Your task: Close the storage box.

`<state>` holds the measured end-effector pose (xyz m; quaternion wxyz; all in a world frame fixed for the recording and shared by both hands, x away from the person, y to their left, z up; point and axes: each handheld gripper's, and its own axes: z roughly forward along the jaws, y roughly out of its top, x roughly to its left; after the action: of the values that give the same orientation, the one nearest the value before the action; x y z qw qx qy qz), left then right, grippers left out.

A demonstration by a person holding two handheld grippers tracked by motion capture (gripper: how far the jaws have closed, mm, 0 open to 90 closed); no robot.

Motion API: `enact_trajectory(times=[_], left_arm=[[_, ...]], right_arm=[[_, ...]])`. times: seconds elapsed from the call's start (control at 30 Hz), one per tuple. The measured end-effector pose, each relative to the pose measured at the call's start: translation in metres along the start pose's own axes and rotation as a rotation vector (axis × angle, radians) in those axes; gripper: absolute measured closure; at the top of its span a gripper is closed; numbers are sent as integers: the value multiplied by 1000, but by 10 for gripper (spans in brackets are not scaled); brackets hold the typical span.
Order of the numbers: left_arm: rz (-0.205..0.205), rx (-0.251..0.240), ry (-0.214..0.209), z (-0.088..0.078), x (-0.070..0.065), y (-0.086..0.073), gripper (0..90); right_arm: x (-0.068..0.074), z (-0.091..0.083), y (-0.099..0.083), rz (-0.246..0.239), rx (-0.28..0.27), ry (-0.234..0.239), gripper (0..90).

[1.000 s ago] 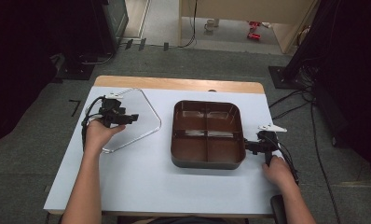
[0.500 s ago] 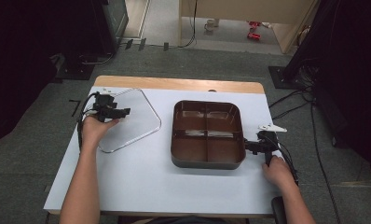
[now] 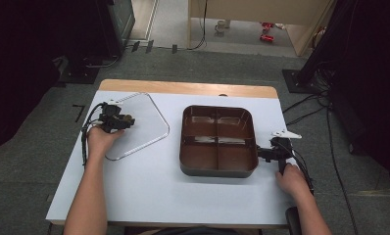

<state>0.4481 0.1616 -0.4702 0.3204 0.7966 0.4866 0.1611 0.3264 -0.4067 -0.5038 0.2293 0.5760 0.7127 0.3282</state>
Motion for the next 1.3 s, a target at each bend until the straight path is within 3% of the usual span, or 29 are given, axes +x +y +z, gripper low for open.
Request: enact_trajectory(times=[0.13, 0.37, 0.53, 0.8, 1.03, 1.2, 1.3], left_arm=[[-1, 6, -3, 1, 1, -1, 579], [-20, -13, -26, 1, 4, -4, 589], [-2, -6, -7, 0, 2, -2, 593], [-19, 12, -10, -3, 0, 3, 595], [-16, -20, -20, -18, -5, 11, 595], [-27, -27, -64, -32, -13, 22, 595], [-13, -44, -85, -39, -19, 28, 596]], right_arm=[[0, 0, 0, 0, 0, 0, 144], [0, 0, 0, 0, 0, 0, 144], [0, 0, 0, 0, 0, 0, 144], [0, 0, 0, 0, 0, 0, 144], [0, 0, 0, 0, 0, 0, 144], [0, 0, 0, 0, 0, 0, 144], [0, 0, 0, 0, 0, 1, 144]])
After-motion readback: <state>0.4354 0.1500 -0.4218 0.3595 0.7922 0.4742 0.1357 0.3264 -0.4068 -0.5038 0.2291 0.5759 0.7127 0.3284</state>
